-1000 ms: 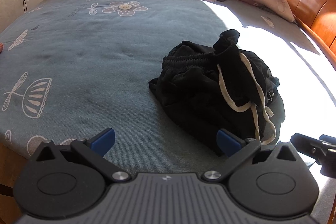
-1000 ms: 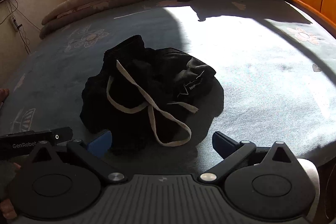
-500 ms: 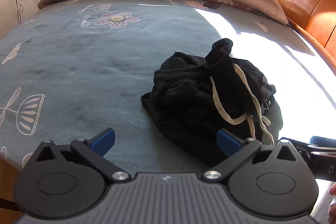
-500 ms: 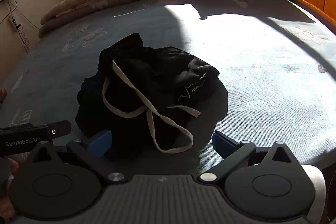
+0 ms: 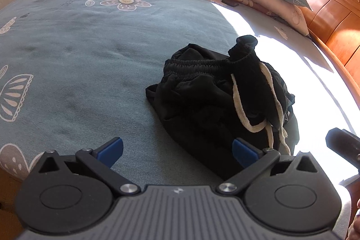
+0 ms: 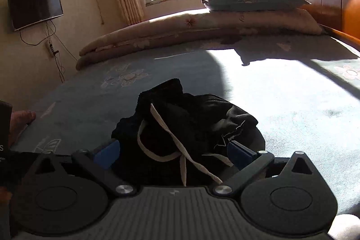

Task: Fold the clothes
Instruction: 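Move both grippers toward the elastic waistband of the black pants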

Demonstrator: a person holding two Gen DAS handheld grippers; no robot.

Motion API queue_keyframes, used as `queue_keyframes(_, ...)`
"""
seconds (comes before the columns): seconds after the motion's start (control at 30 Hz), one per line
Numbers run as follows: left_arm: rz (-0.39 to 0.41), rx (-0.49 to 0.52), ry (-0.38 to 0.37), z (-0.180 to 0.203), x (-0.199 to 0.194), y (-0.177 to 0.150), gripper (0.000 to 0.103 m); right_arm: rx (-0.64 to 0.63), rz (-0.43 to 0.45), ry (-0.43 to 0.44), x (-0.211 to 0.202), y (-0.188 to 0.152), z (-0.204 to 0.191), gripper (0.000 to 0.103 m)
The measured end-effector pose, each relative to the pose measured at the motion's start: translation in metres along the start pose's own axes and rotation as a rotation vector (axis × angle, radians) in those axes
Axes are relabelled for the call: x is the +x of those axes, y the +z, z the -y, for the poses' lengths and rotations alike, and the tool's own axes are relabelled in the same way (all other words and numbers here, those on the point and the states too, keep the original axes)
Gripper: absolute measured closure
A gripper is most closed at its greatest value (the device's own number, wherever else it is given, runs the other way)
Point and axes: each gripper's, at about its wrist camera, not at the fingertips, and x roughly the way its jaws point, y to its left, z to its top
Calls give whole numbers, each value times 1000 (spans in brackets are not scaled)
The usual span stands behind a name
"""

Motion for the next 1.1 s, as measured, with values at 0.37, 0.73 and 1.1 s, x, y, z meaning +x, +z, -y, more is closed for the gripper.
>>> queue_keyframes(0.37, -70, -93, 23, -10, 11, -2, 1, -4, -9, 76, -1, -6, 12, 16)
queue_keyframes(0.73, 83, -68, 17, 7, -23, 7, 1, -66, 135, 97, -50, -4, 12, 22)
queue_keyframes(1.1, 127, 20, 8, 21, -4, 3, 1, -120, 91, 45, -29, 1, 8, 27)
